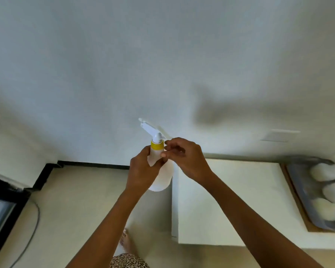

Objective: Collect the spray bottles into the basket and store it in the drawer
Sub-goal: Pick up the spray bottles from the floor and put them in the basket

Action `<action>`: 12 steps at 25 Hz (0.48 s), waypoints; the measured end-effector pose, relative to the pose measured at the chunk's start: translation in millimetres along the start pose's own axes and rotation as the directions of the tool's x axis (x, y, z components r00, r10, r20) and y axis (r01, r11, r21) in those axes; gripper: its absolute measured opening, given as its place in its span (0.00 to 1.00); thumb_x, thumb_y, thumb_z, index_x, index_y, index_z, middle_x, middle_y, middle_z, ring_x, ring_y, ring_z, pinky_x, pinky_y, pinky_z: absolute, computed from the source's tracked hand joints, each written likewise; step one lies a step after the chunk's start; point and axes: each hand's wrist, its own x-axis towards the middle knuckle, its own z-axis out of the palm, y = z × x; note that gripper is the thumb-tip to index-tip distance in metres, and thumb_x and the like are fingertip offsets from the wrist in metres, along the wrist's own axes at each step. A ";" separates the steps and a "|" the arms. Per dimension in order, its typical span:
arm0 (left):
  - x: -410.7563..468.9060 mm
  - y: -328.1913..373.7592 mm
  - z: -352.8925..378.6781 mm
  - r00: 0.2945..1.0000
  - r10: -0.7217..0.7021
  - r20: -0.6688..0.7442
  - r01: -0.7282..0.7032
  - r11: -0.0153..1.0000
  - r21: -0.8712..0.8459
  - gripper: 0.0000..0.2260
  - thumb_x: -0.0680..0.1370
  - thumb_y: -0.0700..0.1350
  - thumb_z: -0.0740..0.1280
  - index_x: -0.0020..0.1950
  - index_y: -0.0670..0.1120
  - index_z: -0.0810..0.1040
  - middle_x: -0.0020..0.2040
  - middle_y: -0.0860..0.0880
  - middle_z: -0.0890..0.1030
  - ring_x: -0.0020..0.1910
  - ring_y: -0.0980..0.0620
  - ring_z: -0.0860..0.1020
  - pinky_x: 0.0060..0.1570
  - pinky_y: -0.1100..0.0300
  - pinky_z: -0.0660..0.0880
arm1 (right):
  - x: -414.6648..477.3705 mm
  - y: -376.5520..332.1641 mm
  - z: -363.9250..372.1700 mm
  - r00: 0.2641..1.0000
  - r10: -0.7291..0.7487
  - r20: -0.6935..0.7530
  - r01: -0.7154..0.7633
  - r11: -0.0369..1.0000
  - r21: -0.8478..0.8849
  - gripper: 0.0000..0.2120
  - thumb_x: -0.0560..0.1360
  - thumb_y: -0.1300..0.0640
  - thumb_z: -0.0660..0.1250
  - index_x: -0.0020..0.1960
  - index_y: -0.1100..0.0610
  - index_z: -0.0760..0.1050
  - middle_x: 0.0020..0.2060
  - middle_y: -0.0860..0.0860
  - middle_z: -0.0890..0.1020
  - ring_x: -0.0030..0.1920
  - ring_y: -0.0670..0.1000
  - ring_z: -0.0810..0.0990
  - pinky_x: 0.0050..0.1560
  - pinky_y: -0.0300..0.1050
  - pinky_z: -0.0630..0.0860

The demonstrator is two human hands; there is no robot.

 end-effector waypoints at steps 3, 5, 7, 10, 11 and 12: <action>-57.3 38.1 49.2 0.998 0.063 0.019 -0.063 0.998 0.005 0.17 0.73 0.48 0.69 0.59 0.45 0.74 0.53 0.45 0.80 0.47 0.49 0.74 0.46 0.58 0.68 | -71.0 7.2 -77.3 0.996 -0.057 -0.069 0.054 0.997 -0.048 0.12 0.68 0.60 0.73 0.51 0.58 0.78 0.44 0.53 0.82 0.46 0.48 0.82 0.51 0.35 0.76; -92.0 66.4 84.9 0.991 0.112 0.074 -0.113 0.993 0.018 0.16 0.73 0.47 0.68 0.59 0.44 0.73 0.52 0.47 0.79 0.47 0.49 0.74 0.46 0.59 0.67 | -116.0 15.0 -132.4 0.986 -0.119 -0.112 0.104 0.985 -0.135 0.12 0.70 0.60 0.72 0.53 0.57 0.78 0.44 0.52 0.82 0.45 0.47 0.81 0.52 0.35 0.76; -119.0 94.8 118.3 0.970 0.190 0.150 -0.196 0.980 0.026 0.15 0.74 0.45 0.67 0.59 0.44 0.72 0.49 0.50 0.77 0.47 0.49 0.74 0.46 0.60 0.66 | -151.5 22.7 -183.4 0.971 -0.174 -0.162 0.133 0.962 -0.238 0.15 0.71 0.62 0.69 0.58 0.56 0.75 0.48 0.50 0.81 0.45 0.47 0.80 0.54 0.40 0.77; -144.2 130.8 162.6 0.907 0.289 0.307 -0.308 0.951 0.015 0.15 0.75 0.43 0.65 0.61 0.45 0.71 0.50 0.52 0.75 0.47 0.52 0.73 0.43 0.65 0.67 | -183.6 32.0 -244.5 0.940 -0.306 -0.153 0.190 0.838 -0.512 0.26 0.72 0.65 0.67 0.68 0.53 0.66 0.63 0.50 0.74 0.57 0.47 0.75 0.60 0.44 0.75; -148.1 137.3 174.0 0.880 0.310 0.361 -0.339 0.941 0.019 0.15 0.75 0.42 0.65 0.62 0.45 0.71 0.50 0.52 0.75 0.48 0.53 0.73 0.41 0.67 0.67 | -187.8 35.8 -256.9 0.925 -0.363 -0.111 0.221 0.752 -0.621 0.31 0.72 0.66 0.67 0.70 0.51 0.62 0.68 0.51 0.70 0.63 0.49 0.72 0.62 0.45 0.73; -151.8 149.8 193.0 0.842 0.336 0.422 -0.379 0.925 0.019 0.15 0.75 0.42 0.66 0.62 0.46 0.71 0.51 0.51 0.76 0.49 0.52 0.74 0.42 0.67 0.67 | -194.3 42.3 -277.5 0.901 -0.426 -0.080 0.238 0.639 -0.732 0.35 0.70 0.68 0.68 0.72 0.50 0.59 0.71 0.52 0.66 0.68 0.51 0.68 0.62 0.46 0.72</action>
